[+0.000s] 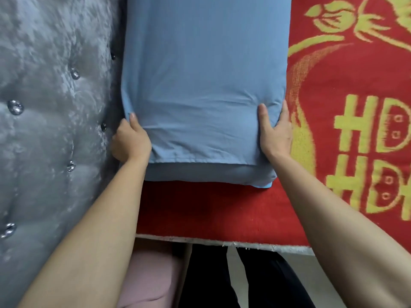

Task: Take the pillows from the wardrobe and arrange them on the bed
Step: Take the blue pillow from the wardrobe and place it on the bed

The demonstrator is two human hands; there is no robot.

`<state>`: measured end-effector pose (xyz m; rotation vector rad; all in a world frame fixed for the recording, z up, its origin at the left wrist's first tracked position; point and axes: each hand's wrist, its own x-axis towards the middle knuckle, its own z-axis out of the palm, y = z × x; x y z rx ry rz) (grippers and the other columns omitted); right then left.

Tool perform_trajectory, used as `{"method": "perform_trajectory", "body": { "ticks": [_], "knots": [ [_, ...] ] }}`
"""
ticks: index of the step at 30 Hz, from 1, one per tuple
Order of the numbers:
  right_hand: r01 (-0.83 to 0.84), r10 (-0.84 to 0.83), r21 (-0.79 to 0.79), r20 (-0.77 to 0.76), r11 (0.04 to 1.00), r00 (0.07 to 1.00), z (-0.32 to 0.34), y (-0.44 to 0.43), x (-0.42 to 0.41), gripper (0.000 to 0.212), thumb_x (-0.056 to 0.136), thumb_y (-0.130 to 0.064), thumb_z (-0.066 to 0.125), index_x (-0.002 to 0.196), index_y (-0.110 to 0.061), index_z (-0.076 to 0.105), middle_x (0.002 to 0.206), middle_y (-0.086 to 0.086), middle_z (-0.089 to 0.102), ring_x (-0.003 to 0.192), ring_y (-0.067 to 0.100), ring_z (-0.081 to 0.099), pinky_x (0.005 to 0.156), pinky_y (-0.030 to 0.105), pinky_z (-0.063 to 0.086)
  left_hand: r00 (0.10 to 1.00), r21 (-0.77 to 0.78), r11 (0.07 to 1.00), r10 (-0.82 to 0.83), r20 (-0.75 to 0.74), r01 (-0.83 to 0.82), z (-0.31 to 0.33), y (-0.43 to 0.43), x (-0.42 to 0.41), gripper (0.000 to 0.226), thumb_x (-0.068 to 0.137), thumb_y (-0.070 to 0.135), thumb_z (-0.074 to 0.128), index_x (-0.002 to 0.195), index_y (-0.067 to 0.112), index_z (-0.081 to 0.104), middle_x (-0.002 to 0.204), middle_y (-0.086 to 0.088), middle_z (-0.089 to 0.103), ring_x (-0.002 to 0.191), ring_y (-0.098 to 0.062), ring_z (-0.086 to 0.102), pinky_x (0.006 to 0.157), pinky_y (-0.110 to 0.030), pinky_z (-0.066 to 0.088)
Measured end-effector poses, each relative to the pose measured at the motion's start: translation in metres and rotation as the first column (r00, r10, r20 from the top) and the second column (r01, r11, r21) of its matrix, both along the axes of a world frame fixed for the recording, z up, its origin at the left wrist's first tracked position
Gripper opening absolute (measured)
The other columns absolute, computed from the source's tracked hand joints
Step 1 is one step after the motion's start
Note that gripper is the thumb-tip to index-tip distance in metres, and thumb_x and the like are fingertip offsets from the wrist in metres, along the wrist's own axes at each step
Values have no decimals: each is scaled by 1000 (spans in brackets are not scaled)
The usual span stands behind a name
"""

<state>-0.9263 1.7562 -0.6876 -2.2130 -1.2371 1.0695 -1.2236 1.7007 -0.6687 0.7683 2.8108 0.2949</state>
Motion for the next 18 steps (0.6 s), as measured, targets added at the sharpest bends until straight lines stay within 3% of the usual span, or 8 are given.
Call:
{"method": "perform_trajectory", "body": {
  "ticks": [2,4,6,7,9,10,18],
  "knots": [
    [-10,17,-63,110,998,994,-4,-2,-6,82,88,-73,41,155,-35,17,149,14,37,138,30,35,113,42,27,999,-30,998,-46,8,46,-4,2,5,40,102,36,34,130,11,49,135,-23,54,120,-42,52,85,-46,41],
    [8,-15,36,217,999,976,-1,3,-14,82,89,-70,43,156,-31,16,159,17,17,145,35,20,118,48,21,979,63,984,-158,-132,168,-1,11,12,54,100,31,40,150,16,26,156,-20,28,137,-37,36,104,-50,35],
    [-124,64,187,294,974,954,2,-4,-19,85,87,-71,45,156,-29,16,162,19,6,148,37,13,119,51,17,941,149,941,-274,-197,305,0,9,23,62,99,45,38,153,21,17,160,-22,15,144,-38,24,111,-58,26],
    [-270,185,208,356,940,916,0,-13,-19,86,87,-72,44,156,-28,16,163,20,4,148,38,10,119,52,15,910,104,911,-379,-168,398,-4,0,29,65,98,54,33,153,25,15,161,-20,11,146,-39,18,112,-61,22],
    [-524,424,116,453,844,784,-10,-36,-13,86,89,-72,37,156,-26,12,163,19,1,149,41,4,118,55,15,842,-37,843,-538,-30,537,-17,-25,40,71,94,65,22,154,28,7,163,-15,3,148,-40,8,111,-67,17],
    [-575,489,59,457,816,742,-15,-43,-9,86,89,-73,33,157,-25,10,164,18,-1,149,42,1,118,56,15,829,-76,826,-558,26,558,-24,-35,41,74,93,67,17,154,28,4,163,-14,0,148,-39,4,112,-68,15],
    [-578,509,1,472,816,720,-13,-53,-4,84,91,-72,27,157,-23,10,164,18,1,149,42,3,117,54,18,838,-115,830,-544,50,546,-33,-38,38,75,91,71,8,152,31,-9,163,-12,-4,148,-38,1,113,-67,12]
  ]
}}
